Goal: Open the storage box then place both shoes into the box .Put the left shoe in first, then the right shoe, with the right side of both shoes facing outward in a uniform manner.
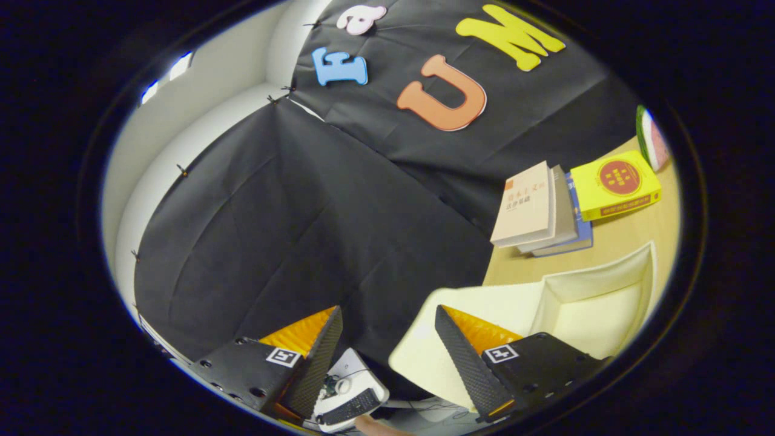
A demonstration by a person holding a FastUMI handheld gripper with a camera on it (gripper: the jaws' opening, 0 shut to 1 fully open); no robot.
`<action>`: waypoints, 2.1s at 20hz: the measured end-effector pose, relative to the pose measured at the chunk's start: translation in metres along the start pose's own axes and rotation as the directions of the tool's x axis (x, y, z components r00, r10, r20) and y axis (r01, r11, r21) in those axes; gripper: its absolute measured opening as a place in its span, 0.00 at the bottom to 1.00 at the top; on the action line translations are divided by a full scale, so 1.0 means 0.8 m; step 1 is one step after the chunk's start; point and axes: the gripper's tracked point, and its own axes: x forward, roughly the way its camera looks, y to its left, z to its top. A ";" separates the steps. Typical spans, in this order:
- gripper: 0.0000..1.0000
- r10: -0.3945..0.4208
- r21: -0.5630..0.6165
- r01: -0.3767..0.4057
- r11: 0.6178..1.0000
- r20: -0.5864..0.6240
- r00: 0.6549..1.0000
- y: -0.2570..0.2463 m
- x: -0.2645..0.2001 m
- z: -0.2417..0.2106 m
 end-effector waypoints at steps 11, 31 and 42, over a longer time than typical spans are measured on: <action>0.95 -0.359 -0.307 0.389 0.869 0.149 0.921 -0.155 -0.180 0.021; 0.94 -0.818 -0.319 0.757 0.570 -0.138 0.558 -0.477 -0.390 -0.033; 0.46 -0.829 -0.349 0.762 0.545 -0.363 0.426 -0.564 -0.389 -0.085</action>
